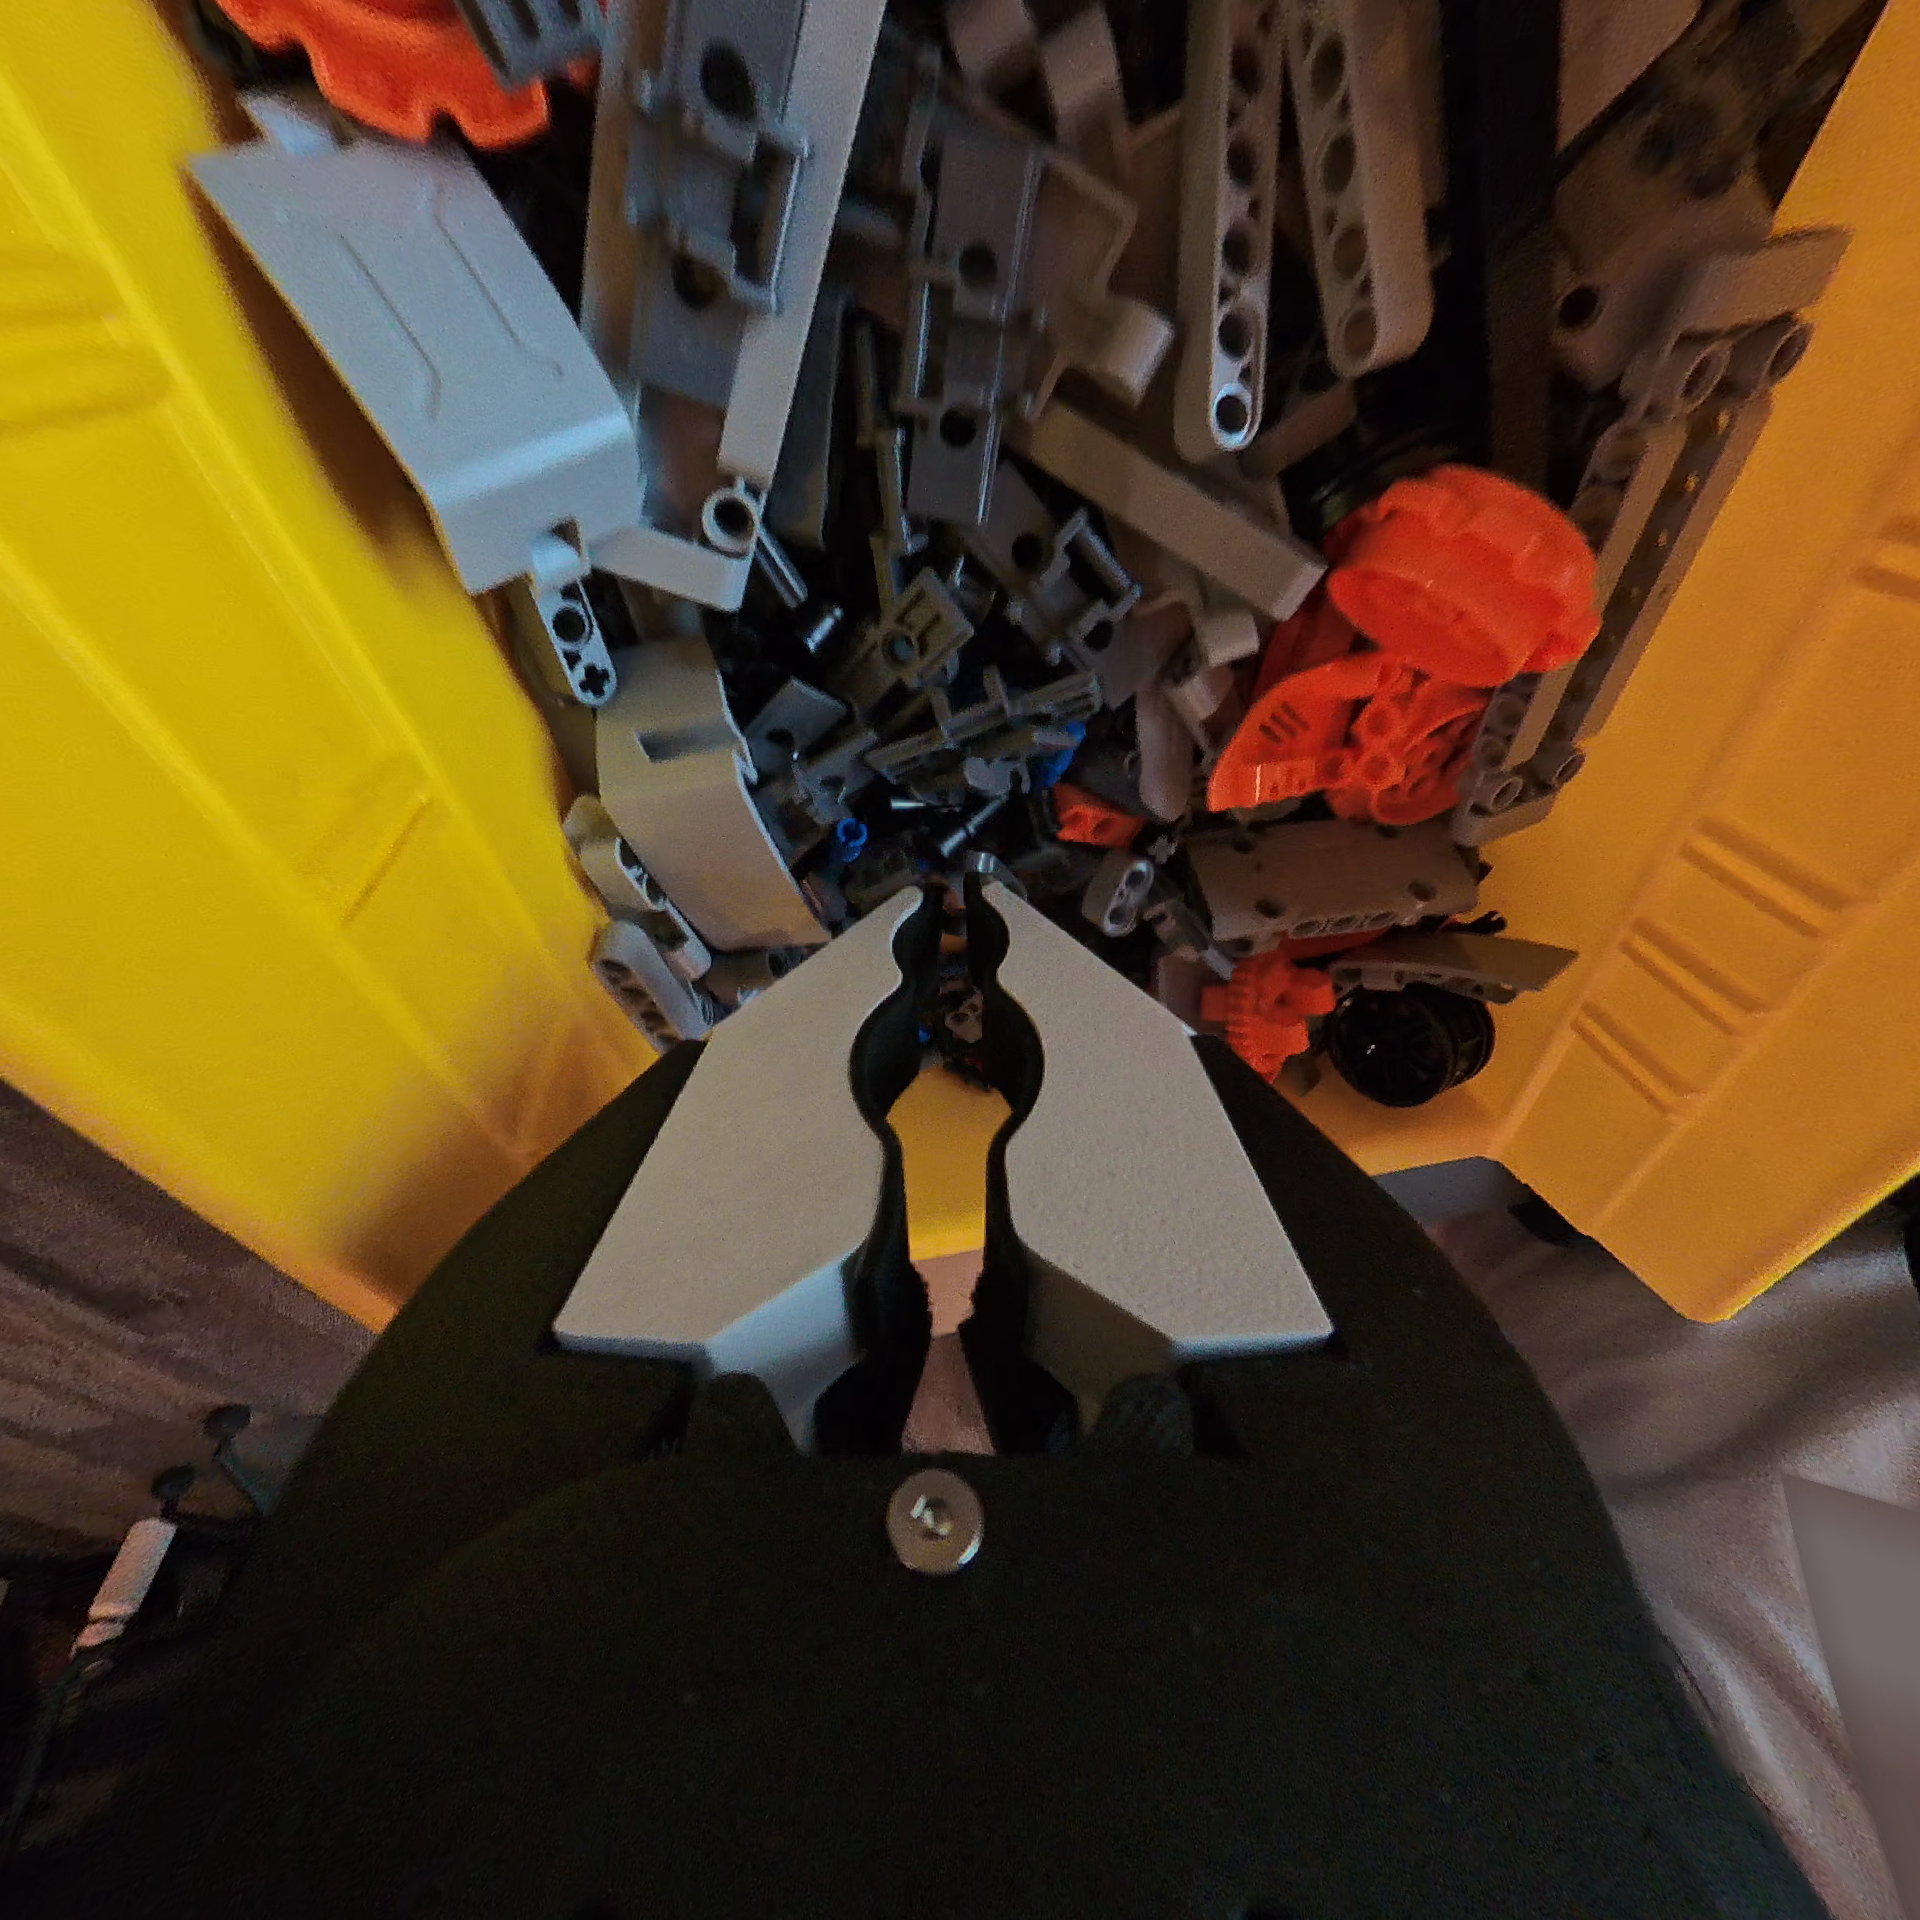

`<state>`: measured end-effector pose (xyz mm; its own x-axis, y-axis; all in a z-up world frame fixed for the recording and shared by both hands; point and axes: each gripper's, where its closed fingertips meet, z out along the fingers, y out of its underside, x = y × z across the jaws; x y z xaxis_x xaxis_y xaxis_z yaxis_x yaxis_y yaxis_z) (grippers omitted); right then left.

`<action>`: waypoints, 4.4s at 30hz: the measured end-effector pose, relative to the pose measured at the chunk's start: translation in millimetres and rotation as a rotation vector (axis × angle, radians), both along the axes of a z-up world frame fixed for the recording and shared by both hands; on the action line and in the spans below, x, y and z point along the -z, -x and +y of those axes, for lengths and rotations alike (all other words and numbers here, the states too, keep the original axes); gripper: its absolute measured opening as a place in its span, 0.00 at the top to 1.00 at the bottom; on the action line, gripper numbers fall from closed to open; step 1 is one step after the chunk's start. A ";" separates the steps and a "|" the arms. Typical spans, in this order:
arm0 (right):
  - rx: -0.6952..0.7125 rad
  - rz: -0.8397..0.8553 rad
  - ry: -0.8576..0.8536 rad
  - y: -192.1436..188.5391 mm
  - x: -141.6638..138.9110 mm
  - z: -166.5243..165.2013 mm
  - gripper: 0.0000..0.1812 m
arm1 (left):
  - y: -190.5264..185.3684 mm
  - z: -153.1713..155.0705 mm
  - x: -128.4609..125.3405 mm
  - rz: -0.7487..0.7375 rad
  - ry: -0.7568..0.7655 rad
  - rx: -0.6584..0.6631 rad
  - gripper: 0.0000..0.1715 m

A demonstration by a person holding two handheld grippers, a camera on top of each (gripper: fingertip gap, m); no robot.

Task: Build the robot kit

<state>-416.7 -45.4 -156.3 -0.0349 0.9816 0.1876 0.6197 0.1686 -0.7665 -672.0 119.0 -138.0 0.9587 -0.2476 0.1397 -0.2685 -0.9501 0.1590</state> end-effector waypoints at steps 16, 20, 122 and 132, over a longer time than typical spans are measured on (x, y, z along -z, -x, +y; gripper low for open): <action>-0.002 0.000 0.005 0.1 0.3 -1.0 0.82 | 9.0 -30.0 -8.1 0.062 0.051 -0.010 0.73; -0.003 0.000 0.004 0.1 0.4 -1.1 0.82 | 17.7 -54.5 -11.8 0.112 0.112 -0.065 0.73; -0.023 -0.006 0.055 -4.6 1.7 -4.1 0.82 | 26.9 21.0 -9.2 0.077 -0.123 -0.096 0.83; -0.024 -0.007 0.053 -4.6 1.7 -4.1 0.82 | 19.8 40.3 -4.7 0.071 -0.174 -0.048 0.79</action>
<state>-412.1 -49.5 -158.0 -0.0595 0.9890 0.1355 0.6215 0.1429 -0.7702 -691.8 159.2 -133.3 0.9759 -0.2160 0.0306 -0.2163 -0.9763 0.0082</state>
